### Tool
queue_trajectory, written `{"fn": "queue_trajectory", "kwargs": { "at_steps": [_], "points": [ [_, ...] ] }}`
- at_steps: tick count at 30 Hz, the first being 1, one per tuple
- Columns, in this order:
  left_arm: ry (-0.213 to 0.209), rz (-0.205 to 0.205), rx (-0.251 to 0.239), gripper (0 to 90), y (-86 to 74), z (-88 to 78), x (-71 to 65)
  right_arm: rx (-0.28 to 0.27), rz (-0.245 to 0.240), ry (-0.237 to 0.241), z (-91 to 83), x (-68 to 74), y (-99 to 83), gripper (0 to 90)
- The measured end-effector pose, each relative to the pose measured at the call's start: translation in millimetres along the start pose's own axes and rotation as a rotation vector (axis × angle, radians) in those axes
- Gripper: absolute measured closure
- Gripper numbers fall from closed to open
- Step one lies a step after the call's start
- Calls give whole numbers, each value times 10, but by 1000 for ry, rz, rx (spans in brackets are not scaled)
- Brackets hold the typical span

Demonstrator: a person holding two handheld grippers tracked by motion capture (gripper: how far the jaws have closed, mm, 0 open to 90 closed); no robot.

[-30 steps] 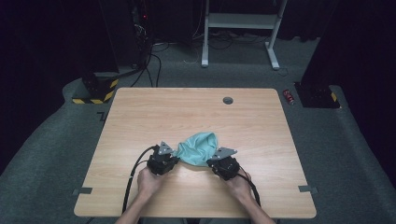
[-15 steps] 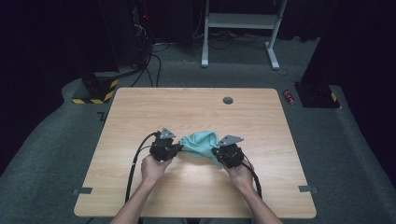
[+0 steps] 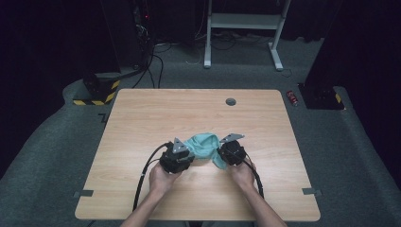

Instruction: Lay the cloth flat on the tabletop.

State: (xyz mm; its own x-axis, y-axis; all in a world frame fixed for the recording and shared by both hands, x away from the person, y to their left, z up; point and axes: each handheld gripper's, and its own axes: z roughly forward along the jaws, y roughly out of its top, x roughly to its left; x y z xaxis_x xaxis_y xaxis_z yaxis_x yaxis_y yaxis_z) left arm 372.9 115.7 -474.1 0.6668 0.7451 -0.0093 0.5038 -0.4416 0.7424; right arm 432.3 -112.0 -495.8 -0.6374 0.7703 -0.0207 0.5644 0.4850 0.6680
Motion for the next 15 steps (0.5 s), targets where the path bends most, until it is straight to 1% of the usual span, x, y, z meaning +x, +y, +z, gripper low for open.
{"fn": "queue_trajectory", "kwargs": {
  "at_steps": [1,2,3,5,6,7,8,10,12,14,15],
  "points": [
    [-20,6,-3,681,-19,-2,-62,-1,6,0,7,-8,-1,885],
    [-30,19,-1,686,-30,3,-103,4,12,-3,10,-15,-2,885],
    [-40,39,6,693,-40,18,-159,3,11,-3,13,-18,-3,885],
    [-72,67,34,696,-60,67,-263,5,14,-2,14,-19,-2,885],
    [-78,80,44,696,-68,97,-297,0,16,-3,13,-14,1,885],
    [-77,83,56,695,-74,133,-319,2,14,-3,6,-11,3,885],
    [-61,87,67,692,-78,173,-322,0,8,-2,3,-9,5,885],
    [-44,67,82,692,-79,246,-270,-1,8,0,-6,-5,5,883],
    [-20,48,80,692,-70,285,-202,-5,11,8,-24,-8,2,868],
    [5,39,72,673,-40,295,-146,-23,6,16,-60,-9,1,820],
    [16,35,61,670,-20,296,-121,-31,1,22,-81,-9,2,805]
  ]
}}
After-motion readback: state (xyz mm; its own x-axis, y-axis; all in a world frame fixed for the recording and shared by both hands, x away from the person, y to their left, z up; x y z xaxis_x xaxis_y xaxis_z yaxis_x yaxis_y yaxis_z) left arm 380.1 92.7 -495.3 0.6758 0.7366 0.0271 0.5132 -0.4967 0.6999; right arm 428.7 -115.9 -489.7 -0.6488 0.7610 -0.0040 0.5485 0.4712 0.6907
